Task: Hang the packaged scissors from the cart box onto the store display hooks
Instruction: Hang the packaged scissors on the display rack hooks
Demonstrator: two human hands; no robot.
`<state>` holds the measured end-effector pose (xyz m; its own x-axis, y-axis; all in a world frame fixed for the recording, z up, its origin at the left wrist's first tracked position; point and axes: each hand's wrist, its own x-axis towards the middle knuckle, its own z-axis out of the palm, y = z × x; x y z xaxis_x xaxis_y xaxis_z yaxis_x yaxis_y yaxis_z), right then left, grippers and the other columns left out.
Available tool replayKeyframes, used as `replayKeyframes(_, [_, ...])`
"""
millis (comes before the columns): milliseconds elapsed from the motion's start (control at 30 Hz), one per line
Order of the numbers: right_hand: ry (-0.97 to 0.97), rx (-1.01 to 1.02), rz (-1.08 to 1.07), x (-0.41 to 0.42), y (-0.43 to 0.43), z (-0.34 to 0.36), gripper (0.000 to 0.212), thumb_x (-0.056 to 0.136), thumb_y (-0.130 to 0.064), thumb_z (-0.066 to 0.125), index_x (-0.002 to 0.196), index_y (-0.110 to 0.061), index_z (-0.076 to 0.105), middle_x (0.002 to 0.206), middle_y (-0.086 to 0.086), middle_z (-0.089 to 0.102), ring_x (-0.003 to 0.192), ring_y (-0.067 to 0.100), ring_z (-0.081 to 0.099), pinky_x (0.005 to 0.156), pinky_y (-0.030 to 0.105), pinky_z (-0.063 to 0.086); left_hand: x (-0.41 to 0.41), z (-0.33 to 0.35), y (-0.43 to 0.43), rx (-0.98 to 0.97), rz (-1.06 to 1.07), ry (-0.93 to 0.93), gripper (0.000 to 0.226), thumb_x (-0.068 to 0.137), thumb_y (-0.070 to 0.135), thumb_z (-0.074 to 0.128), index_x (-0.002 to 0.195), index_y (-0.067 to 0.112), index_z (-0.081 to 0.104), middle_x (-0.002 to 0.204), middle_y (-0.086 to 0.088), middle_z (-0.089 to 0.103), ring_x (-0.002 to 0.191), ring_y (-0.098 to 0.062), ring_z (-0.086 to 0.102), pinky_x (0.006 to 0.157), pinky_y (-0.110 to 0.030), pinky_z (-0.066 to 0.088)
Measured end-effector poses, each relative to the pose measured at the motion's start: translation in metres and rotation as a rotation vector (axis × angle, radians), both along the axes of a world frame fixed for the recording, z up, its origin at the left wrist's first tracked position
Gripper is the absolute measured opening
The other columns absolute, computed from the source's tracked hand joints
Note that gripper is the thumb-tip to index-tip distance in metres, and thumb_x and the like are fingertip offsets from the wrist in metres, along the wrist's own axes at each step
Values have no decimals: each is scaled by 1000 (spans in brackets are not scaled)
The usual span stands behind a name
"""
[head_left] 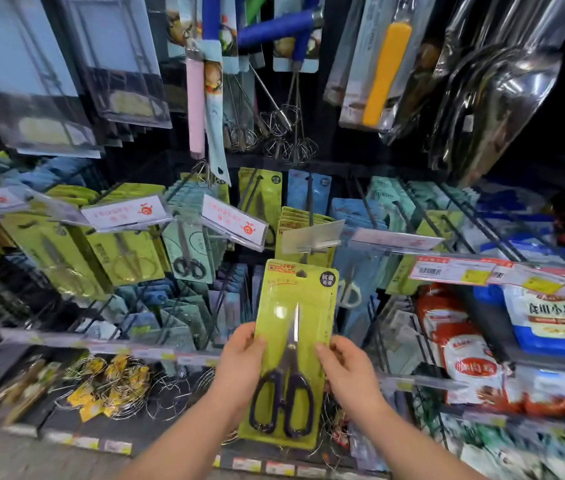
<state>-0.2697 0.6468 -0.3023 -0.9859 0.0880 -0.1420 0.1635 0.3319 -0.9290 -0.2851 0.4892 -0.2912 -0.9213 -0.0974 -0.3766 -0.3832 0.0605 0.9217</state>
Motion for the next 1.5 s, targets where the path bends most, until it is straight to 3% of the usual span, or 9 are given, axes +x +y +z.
replayKeyframes(133, [35, 37, -42, -6, 4, 8, 29, 94, -26, 52, 68, -14, 45, 56, -4, 36, 51, 10, 33, 49, 20, 30, -8, 6, 10, -1, -16, 9, 26, 98, 16, 42, 120, 17, 55, 115, -3, 64, 109, -20, 57, 95, -35, 40])
replayKeyframes(367, [10, 98, -59, -24, 7, 5, 31, 94, -27, 52, 66, -15, 43, 56, -5, 37, 52, 10, 33, 51, 23, 29, -26, 0, 14, -23, -23, 9, 28, 98, 16, 41, 124, 15, 53, 120, -6, 63, 115, -25, 56, 107, -46, 39])
replayKeyframes(467, [9, 83, -68, -33, 9, 1, 31, 93, -27, 53, 66, -15, 42, 56, -4, 37, 53, 11, 33, 53, 25, 29, -33, -4, 16, -22, -21, 20, 24, 99, 13, 39, 117, 14, 55, 113, -4, 65, 109, -22, 58, 104, -42, 42])
replayKeyframes(567, [-8, 99, -77, -49, 11, -3, 31, 93, -28, 52, 67, -14, 43, 56, -3, 37, 52, 12, 33, 53, 27, 29, -46, -4, 20, -50, -17, 35, 32, 99, 14, 39, 129, 12, 51, 118, -4, 63, 109, -20, 57, 99, -34, 41])
replayKeyframes(733, [-42, 186, -83, -87, 16, -7, 24, 94, -33, 50, 104, -13, 54, 86, -2, 55, 82, 19, 55, 72, 26, 40, -75, -8, 26, -94, -38, 74, 39, 96, 23, 48, 133, 10, 47, 129, -4, 58, 116, -21, 54, 104, -39, 41])
replayKeyframes(900, [-83, 251, -111, -120, 21, -11, 24, 93, -38, 51, 95, -15, 55, 83, 1, 55, 82, 20, 52, 70, 26, 36, -107, -14, 33, -120, 11, 125, 15, 97, 11, 47, 108, 17, 53, 95, 1, 57, 92, -17, 51, 74, -24, 39])
replayKeyframes(1067, [-138, 298, -124, -137, 24, -5, 39, 93, -43, 50, 118, -13, 58, 107, 5, 61, 91, 20, 51, 76, 24, 35, -133, -20, 38, -201, 10, 104, 2, 96, 15, 49, 97, 15, 51, 87, -5, 57, 82, -20, 51, 61, -26, 38])
replayKeyframes(1267, [-180, 385, -112, -142, 26, 0, 40, 94, -41, 47, 125, -16, 56, 125, 7, 61, 114, 27, 56, 87, 28, 42, -152, -32, 35, -304, -67, 28, 25, 93, 19, 53, 110, 2, 59, 103, -15, 66, 86, -26, 58, 71, -30, 40])
replayKeyframes(1500, [-118, 603, 80, -112, 28, 12, 44, 96, -33, 45, 138, -20, 42, 135, 4, 54, 117, 25, 56, 93, 33, 48, -126, -17, 22, -547, -155, 74, 46, 91, 31, 54, 133, 14, 44, 133, -15, 52, 112, -35, 56, 93, -41, 48])
